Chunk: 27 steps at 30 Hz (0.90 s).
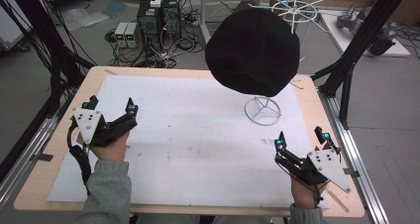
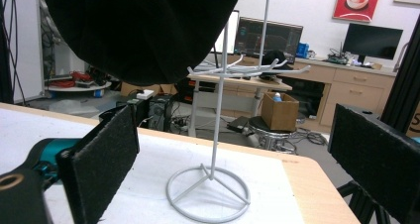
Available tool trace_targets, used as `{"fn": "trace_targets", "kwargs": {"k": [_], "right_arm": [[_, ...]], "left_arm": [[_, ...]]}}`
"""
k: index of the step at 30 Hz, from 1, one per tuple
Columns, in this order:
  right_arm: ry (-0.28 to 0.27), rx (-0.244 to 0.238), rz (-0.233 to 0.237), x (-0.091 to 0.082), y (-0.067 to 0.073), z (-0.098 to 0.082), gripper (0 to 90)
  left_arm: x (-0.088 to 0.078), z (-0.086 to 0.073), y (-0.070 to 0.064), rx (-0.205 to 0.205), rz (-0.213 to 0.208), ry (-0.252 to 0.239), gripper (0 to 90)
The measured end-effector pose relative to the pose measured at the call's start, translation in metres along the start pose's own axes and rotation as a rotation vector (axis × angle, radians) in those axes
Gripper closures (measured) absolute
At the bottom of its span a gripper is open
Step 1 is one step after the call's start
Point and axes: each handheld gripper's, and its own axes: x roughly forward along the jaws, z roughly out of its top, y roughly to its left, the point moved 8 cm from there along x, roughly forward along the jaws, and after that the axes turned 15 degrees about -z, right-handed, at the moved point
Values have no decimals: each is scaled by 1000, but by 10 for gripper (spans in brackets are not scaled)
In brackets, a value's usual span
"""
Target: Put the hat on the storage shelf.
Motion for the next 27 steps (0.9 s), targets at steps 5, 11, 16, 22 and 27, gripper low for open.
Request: {"fn": "trace_targets", "kwargs": {"k": [5, 11, 16, 22, 27], "right_arm": [[4, 3, -1, 0, 0, -1, 46], [5, -3, -2, 1, 0, -2, 46], [11, -1, -3, 2, 0, -3, 45], [21, -4, -1, 2, 0, -6, 44], [28, -4, -4, 3, -2, -8, 39]], "left_arm": [[-6, -3, 3, 26, 2, 7, 16], [-11, -8, 7, 25, 9, 9, 17], [-16, -15, 12, 25, 13, 31, 17], [-19, -20, 15, 36, 20, 51, 17], [-23, -21, 17, 51, 17, 57, 17]]}}
